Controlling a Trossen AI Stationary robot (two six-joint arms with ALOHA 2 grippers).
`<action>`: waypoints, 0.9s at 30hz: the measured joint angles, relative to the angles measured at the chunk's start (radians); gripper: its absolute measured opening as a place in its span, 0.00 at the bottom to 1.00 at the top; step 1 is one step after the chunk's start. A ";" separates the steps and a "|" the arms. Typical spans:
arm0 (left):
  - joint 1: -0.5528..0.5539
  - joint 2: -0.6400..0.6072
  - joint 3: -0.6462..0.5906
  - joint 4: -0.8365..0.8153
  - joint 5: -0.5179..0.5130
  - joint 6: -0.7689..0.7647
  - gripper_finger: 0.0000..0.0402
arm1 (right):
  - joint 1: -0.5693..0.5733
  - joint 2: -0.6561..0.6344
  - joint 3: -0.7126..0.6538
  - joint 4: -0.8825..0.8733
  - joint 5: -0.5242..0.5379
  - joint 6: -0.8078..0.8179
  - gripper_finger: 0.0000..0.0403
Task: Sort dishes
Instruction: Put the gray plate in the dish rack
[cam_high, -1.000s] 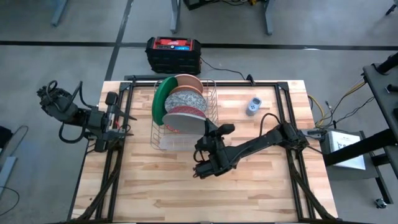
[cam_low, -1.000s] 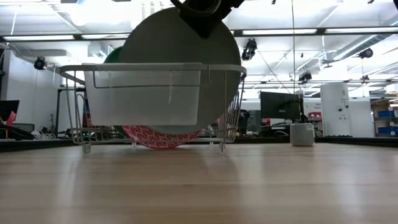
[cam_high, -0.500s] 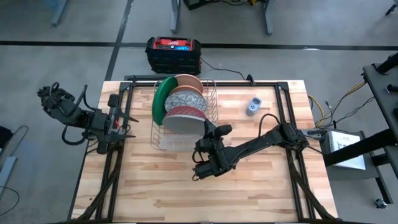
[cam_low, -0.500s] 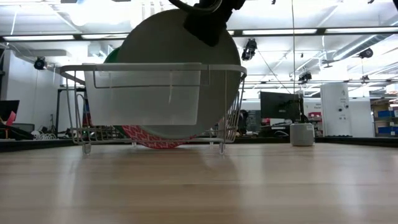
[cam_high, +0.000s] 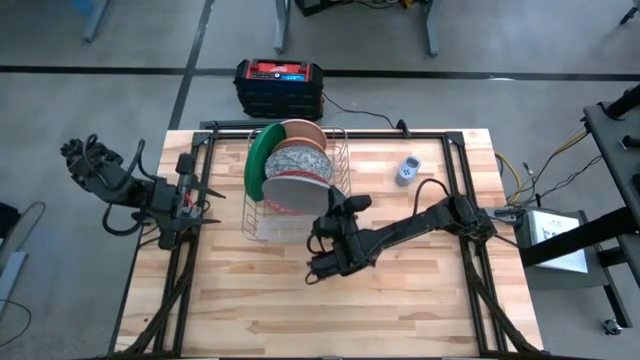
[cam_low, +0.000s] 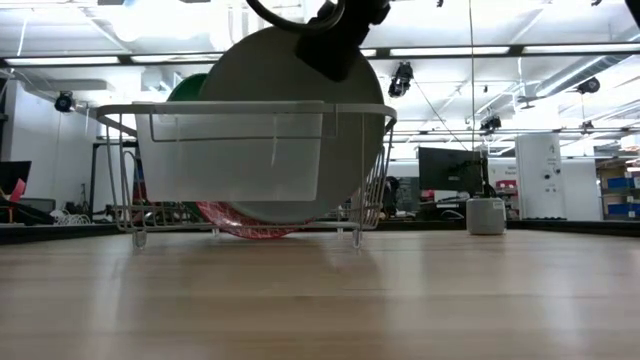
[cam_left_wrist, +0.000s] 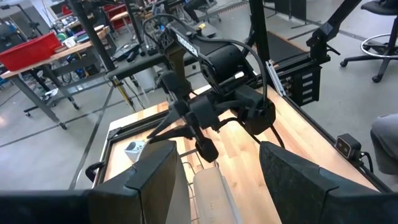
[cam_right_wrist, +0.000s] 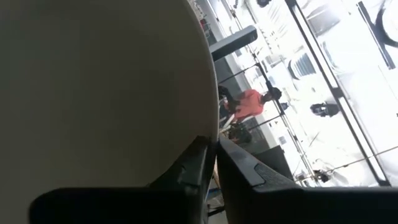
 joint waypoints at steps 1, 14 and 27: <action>0.000 0.000 0.000 0.000 0.000 0.000 0.55 | 0.000 0.000 0.000 -0.001 -0.001 -0.008 0.06; 0.000 0.000 0.000 -0.012 0.000 0.000 0.55 | 0.015 0.000 0.000 0.004 -0.002 -0.128 0.30; 0.000 0.000 0.000 -0.023 0.000 -0.004 0.55 | 0.019 -0.050 0.000 0.003 -0.002 0.004 0.39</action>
